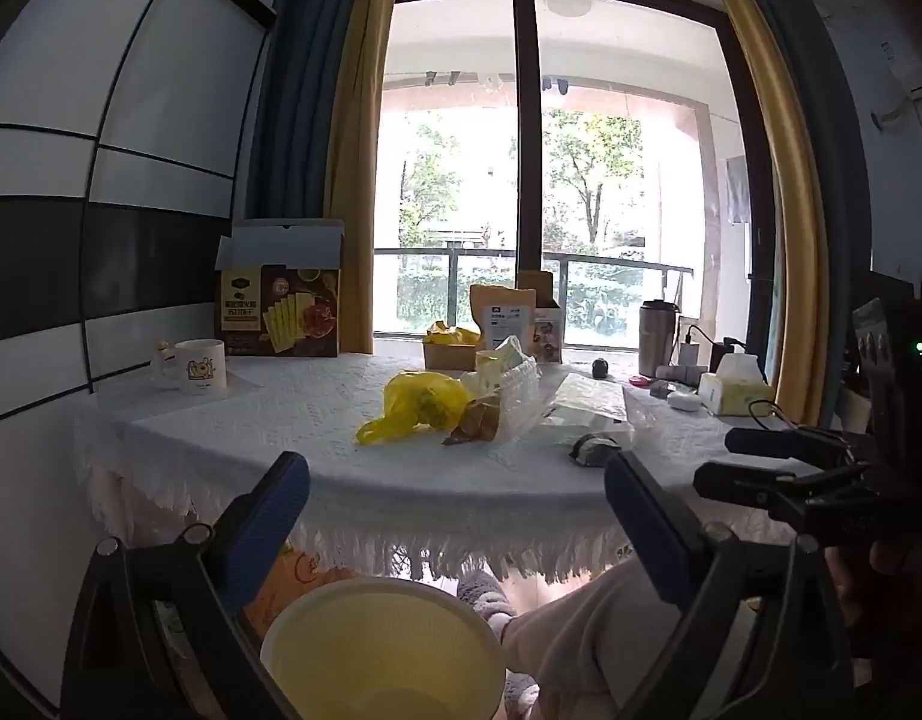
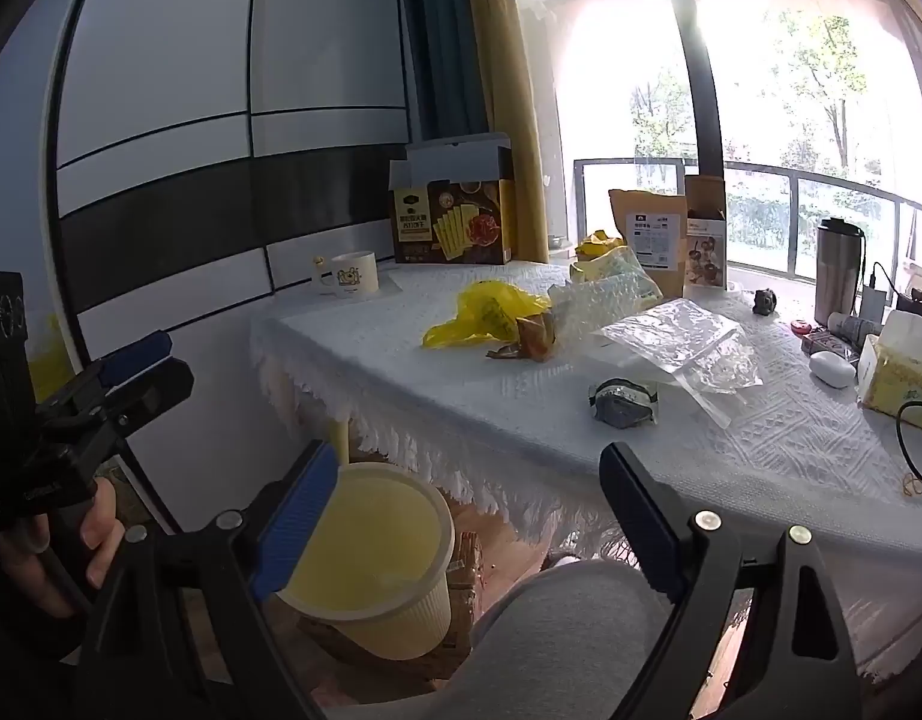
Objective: Collect trash
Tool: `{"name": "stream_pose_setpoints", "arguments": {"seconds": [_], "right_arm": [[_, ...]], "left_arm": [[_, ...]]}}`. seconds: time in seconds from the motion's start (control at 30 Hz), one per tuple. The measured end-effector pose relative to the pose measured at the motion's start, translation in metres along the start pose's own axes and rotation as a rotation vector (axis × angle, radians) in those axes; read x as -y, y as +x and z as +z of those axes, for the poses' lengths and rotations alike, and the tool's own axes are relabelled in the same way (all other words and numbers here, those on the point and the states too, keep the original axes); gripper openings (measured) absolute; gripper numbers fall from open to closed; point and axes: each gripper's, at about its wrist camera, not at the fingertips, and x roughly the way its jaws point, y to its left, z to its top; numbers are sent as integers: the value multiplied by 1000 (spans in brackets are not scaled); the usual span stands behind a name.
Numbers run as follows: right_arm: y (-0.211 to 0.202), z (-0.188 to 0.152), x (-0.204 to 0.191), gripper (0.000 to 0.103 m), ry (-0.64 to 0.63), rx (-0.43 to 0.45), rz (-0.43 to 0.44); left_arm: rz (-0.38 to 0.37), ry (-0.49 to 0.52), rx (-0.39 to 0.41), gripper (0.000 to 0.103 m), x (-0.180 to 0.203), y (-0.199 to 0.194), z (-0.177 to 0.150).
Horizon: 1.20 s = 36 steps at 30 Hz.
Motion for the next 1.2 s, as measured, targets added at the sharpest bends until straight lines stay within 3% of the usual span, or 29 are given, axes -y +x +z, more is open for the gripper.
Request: {"name": "stream_pose_setpoints", "arguments": {"seconds": [0.03, 0.7, 1.2], "right_arm": [[0, 0, 0, 88, 0, 0, 0], [7, -2, -4, 88, -17, -2, -2], [12, -4, -6, 88, -28, -7, 3]], "left_arm": [[-11, -32, -11, 99, -14, 2, 2], [-45, -78, -34, 100, -24, 3, -3], [-25, -89, -34, 100, -26, 3, -6]]}}
